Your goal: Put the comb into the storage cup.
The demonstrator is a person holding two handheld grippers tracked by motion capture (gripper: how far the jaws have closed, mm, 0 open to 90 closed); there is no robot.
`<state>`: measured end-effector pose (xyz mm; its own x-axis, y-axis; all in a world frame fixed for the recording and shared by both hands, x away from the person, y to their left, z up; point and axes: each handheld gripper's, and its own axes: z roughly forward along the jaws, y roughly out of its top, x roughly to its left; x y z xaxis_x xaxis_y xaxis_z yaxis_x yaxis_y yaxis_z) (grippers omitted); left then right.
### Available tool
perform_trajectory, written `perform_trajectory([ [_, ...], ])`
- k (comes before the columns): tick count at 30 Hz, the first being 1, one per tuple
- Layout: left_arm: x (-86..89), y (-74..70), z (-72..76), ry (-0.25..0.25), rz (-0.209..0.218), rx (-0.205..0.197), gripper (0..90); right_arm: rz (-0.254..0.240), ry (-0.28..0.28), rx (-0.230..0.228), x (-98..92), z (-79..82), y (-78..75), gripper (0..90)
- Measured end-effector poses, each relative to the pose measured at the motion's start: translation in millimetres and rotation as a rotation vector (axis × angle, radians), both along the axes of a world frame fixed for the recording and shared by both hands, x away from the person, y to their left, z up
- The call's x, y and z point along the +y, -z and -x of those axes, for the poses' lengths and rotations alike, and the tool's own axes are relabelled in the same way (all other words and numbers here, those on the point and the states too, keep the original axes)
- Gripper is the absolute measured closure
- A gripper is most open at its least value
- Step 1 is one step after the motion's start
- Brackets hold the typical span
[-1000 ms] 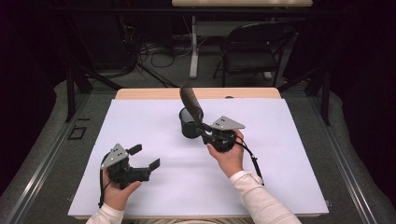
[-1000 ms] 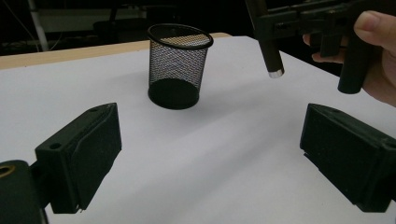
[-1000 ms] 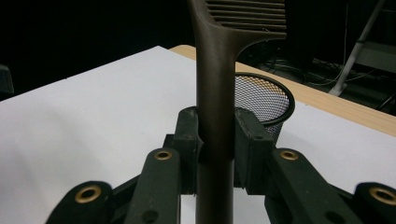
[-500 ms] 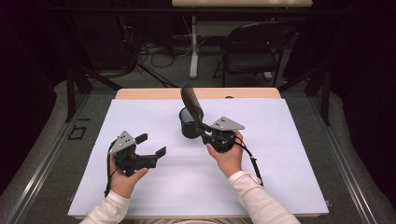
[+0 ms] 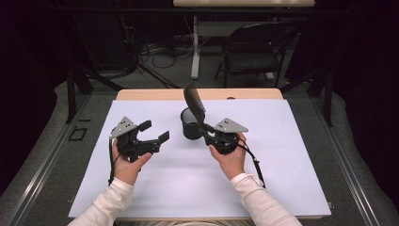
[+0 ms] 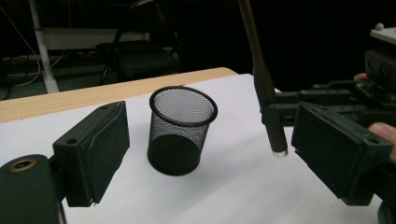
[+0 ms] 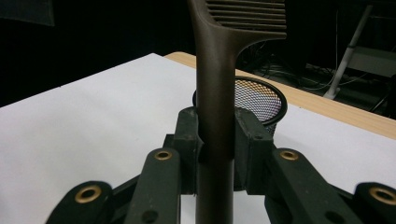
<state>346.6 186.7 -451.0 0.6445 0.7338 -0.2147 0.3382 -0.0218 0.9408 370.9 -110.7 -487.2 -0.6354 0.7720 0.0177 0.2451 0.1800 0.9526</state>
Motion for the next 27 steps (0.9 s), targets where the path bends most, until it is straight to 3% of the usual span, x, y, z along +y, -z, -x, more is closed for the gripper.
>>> perform_trajectory([
  [5,0.0,-4.5,-5.7,-0.010,0.045,0.007,16.1,-0.003,0.002,-0.004,-0.5,0.7,0.0,72.6],
  [17,-2.4,-20.0,-16.6,-0.011,0.069,0.035,16.2,0.004,0.004,-0.008,-0.9,0.9,0.5,72.6],
  [27,-7.5,-32.2,-26.0,0.014,0.098,0.092,21.5,0.015,0.004,-0.016,0.9,1.4,1.9,72.6],
])
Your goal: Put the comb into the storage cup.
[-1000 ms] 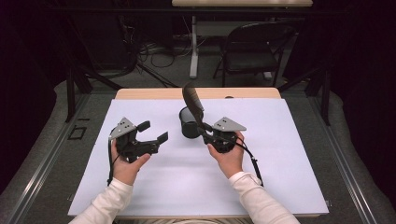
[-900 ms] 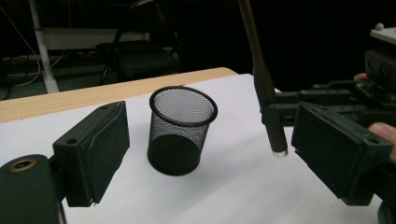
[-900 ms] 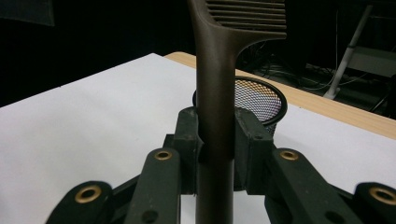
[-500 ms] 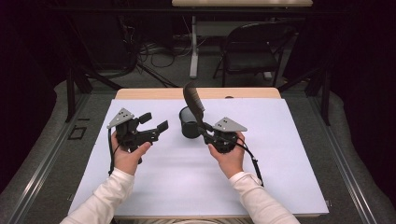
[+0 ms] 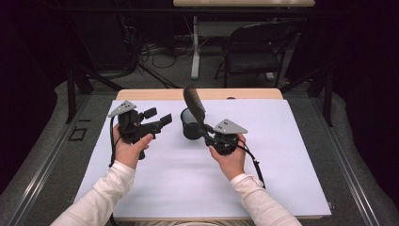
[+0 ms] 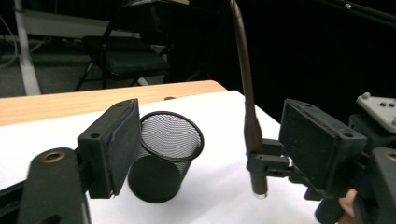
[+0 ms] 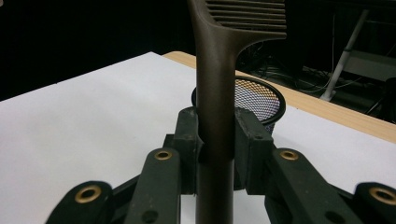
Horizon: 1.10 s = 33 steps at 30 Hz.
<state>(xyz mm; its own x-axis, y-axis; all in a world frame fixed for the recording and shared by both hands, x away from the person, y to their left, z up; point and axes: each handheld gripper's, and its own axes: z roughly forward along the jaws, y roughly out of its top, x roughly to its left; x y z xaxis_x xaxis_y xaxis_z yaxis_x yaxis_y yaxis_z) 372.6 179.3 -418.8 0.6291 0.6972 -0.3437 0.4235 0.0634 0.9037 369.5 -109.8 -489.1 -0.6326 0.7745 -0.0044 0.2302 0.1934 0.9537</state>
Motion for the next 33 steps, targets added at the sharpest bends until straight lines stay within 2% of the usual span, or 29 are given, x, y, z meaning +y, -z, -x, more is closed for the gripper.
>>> perform_trajectory([
  [4,-2.7,-4.7,-2.5,0.006,-0.005,0.024,22.1,0.004,0.000,0.001,0.4,0.4,0.3,72.6],
  [8,-5.2,-8.9,-5.4,-0.006,-0.012,0.031,22.4,0.010,-0.001,-0.005,0.9,0.5,0.6,72.6],
  [11,-6.2,-12.1,-7.9,-0.004,-0.013,0.042,26.5,0.011,0.000,-0.005,1.4,0.7,0.8,72.5],
  [15,-8.7,-14.7,-10.7,-0.005,0.011,0.075,26.6,0.015,0.000,-0.005,1.3,0.3,1.4,72.6],
  [18,-10.3,-14.5,-12.3,-0.011,0.067,0.085,27.0,0.016,0.001,-0.007,1.2,0.1,1.8,72.6],
  [20,-11.7,-15.3,-13.9,-0.009,0.082,0.085,28.6,0.017,0.002,-0.008,1.2,0.1,1.9,72.6],
  [23,-13.5,-16.6,-16.6,-0.010,0.091,0.086,30.1,0.017,0.002,-0.004,1.5,0.2,2.5,72.6],
  [33,-19.0,-22.6,-25.6,-0.007,0.078,0.109,33.0,0.018,0.002,-0.002,2.1,0.1,3.3,72.6],
])
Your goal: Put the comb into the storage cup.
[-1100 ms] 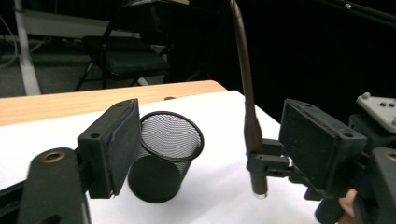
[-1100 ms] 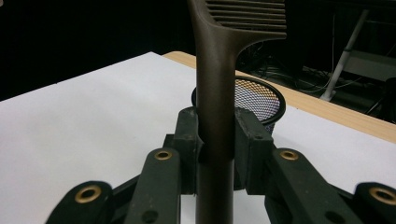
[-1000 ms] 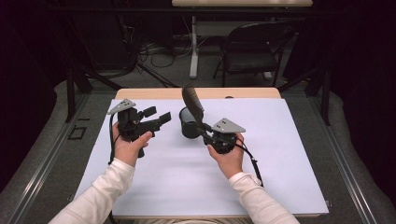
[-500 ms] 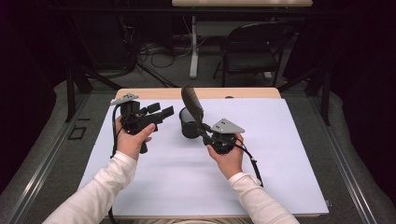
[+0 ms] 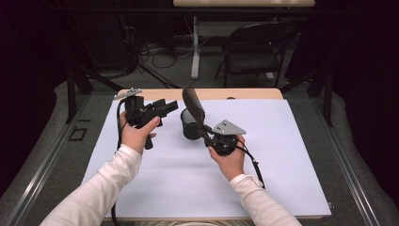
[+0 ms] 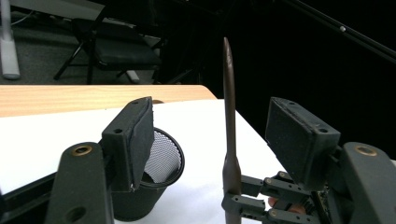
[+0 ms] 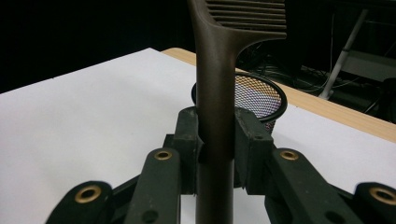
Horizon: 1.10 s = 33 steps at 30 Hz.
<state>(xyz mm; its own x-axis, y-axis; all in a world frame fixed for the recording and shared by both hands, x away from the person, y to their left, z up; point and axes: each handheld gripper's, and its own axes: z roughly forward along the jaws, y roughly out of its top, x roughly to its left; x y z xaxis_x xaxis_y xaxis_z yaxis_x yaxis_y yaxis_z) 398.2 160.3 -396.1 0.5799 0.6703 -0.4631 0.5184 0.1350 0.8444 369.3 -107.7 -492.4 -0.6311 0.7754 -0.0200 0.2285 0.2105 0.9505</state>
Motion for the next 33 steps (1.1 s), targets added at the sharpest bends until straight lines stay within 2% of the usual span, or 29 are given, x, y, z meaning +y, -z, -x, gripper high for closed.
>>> perform_trajectory([
  [9,-8.5,-3.7,-6.7,0.010,-0.008,0.016,36.3,0.005,-0.006,0.000,1.6,0.8,0.8,72.6],
  [16,-15.5,-3.0,-12.1,0.010,-0.032,0.003,37.3,0.004,-0.009,0.000,1.5,1.1,0.7,72.6],
  [19,-17.8,-3.8,-13.9,0.015,-0.037,0.010,37.7,0.002,-0.009,0.000,1.4,1.3,0.5,72.6],
  [23,-20.9,-5.7,-15.9,0.025,-0.029,0.020,43.3,0.001,-0.013,0.000,2.0,1.6,0.5,72.6],
  [33,-27.7,-6.9,-21.0,0.018,-0.030,0.013,49.7,-0.003,-0.019,-0.002,3.5,3.6,-0.3,72.6],
])
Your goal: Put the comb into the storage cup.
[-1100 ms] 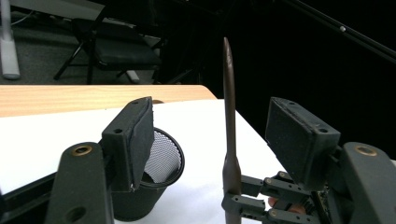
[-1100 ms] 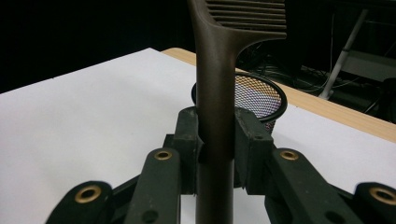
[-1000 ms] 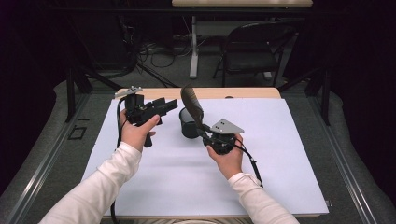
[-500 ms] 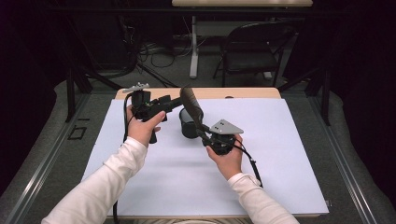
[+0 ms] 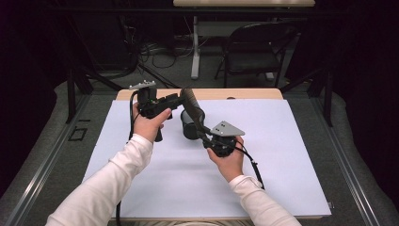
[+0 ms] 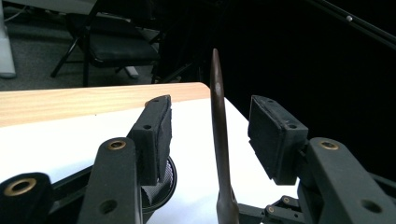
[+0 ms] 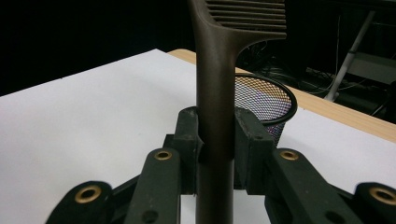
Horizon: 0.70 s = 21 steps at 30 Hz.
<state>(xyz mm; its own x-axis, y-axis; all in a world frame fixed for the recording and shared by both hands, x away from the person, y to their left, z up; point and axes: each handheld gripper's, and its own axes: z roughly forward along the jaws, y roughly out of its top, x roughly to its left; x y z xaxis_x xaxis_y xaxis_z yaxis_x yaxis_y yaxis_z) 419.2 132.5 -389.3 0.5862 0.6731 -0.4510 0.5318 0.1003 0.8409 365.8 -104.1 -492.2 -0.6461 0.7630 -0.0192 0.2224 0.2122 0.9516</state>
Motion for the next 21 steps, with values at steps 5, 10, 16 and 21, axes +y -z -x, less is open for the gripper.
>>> perform_trajectory([
  [5,-0.4,0.5,-3.1,0.009,0.018,0.008,54.4,0.001,-0.002,0.002,0.2,-0.2,0.4,72.6],
  [10,-2.7,-0.7,-3.5,0.013,0.019,0.010,57.9,0.002,-0.004,0.000,1.1,-0.1,1.1,72.6],
  [16,-7.3,-2.4,-3.4,0.022,0.015,0.018,62.6,0.004,-0.007,0.001,1.7,0.3,1.5,72.6],
  [21,-10.7,-1.7,-4.0,0.027,0.010,0.025,65.2,0.003,-0.012,0.004,2.6,1.3,1.3,72.5],
])
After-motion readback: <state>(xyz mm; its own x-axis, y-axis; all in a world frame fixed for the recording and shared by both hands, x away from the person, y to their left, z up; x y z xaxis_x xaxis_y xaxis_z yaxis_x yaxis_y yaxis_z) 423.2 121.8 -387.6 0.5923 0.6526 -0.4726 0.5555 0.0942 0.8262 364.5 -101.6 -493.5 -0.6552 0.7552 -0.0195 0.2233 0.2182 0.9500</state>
